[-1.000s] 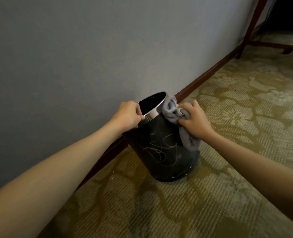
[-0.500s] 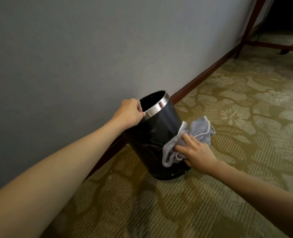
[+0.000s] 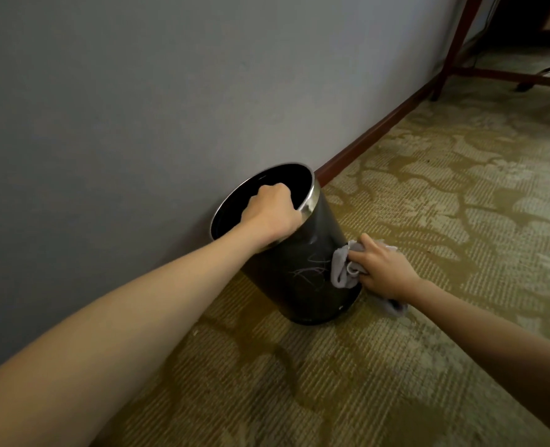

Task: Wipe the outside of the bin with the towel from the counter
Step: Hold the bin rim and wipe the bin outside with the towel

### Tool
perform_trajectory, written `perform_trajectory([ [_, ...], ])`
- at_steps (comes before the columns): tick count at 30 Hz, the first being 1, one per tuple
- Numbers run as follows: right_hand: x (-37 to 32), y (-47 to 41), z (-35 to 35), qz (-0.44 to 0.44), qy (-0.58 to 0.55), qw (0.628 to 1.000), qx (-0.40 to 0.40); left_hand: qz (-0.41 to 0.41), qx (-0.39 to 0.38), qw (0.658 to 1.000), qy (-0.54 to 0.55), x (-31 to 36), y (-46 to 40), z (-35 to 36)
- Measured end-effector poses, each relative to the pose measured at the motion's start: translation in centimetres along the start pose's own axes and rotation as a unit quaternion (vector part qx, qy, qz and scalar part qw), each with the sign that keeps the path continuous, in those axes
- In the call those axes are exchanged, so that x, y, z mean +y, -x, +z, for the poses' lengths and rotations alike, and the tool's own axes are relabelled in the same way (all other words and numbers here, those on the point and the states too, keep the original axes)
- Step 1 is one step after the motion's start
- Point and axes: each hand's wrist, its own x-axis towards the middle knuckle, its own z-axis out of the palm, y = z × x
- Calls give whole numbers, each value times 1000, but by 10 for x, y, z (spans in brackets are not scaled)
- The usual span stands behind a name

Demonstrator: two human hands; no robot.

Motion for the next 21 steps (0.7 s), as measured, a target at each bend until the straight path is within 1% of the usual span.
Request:
perform_trajectory([
  [2, -3, -7, -3, 34, -81, 995, 45, -12, 6, 1000, -12, -2, -7, -4],
  [4, -12, -23, -13, 63, -156, 981, 102, -23, 20, 999, -25, -6, -13, -12],
  [6, -28, -43, -28, 61, -191, 968, 153, -36, 25, 999, -20, -12, -17, -18],
  [9, -52, -62, -48, 22, -143, 965, 220, -38, 1, 999, 1, -19, -18, -24],
  [11, -62, -59, -52, -7, -102, 966, 239, -35, -6, 999, 8, -21, -18, -26],
  [13, -66, -46, -47, -59, -72, 967, 239, -33, -5, 999, 10, -22, -19, -27],
  [17, -71, -13, -14, -164, 10, 967, 195, -24, 0, 1000, 7, -20, -21, -25],
  [19, -67, 1, 5, -185, 54, 967, 169, -22, 2, 1000, 10, -20, -21, -23],
  [21, -56, 11, 18, -187, 67, 970, 143, -19, 8, 1000, 10, -19, -22, -22],
])
